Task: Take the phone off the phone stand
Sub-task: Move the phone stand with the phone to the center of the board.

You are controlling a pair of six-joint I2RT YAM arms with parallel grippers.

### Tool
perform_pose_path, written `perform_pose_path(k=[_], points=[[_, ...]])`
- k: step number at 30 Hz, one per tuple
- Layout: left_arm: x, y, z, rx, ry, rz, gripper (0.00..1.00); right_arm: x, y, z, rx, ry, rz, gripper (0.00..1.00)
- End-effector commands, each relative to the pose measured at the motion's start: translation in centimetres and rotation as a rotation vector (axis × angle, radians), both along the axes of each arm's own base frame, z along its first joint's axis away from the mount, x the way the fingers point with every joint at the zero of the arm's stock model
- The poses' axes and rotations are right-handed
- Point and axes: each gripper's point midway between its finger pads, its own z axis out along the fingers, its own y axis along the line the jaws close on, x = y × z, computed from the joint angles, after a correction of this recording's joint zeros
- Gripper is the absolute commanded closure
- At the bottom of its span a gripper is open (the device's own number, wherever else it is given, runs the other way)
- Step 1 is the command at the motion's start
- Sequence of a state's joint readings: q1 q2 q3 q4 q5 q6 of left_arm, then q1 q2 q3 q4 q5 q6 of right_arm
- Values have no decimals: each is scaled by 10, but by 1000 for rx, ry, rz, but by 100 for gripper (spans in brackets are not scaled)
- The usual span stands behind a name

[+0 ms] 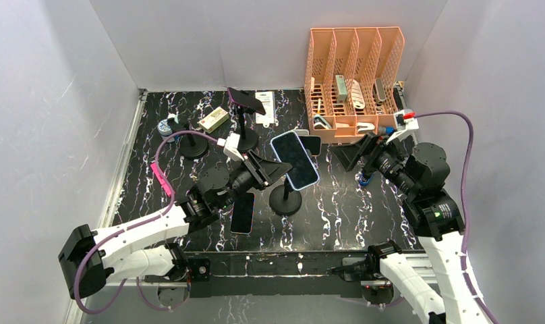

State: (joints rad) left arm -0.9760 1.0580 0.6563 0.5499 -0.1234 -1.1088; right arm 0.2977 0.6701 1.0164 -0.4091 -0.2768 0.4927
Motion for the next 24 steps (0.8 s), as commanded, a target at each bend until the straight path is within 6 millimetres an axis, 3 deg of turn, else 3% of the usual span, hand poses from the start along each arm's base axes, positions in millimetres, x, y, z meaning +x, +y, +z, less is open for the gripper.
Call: perform_pose_path(k=[1, 11, 15, 19, 24], points=[[10, 9, -25, 137, 18, 52, 63, -3, 3, 10, -1, -49, 24, 1], [8, 16, -14, 130, 6, 65, 48, -7, 2, 8, -3, -41, 28, 1], [8, 25, -7, 140, 8, 94, 34, -11, 0, 13, -20, -47, 28, 1], [12, 40, 12, 177, -44, 150, 22, -14, -5, 15, -59, -47, 12, 1], [13, 53, 31, 200, -105, 186, 20, -12, -14, 15, -97, -30, -41, 1]])
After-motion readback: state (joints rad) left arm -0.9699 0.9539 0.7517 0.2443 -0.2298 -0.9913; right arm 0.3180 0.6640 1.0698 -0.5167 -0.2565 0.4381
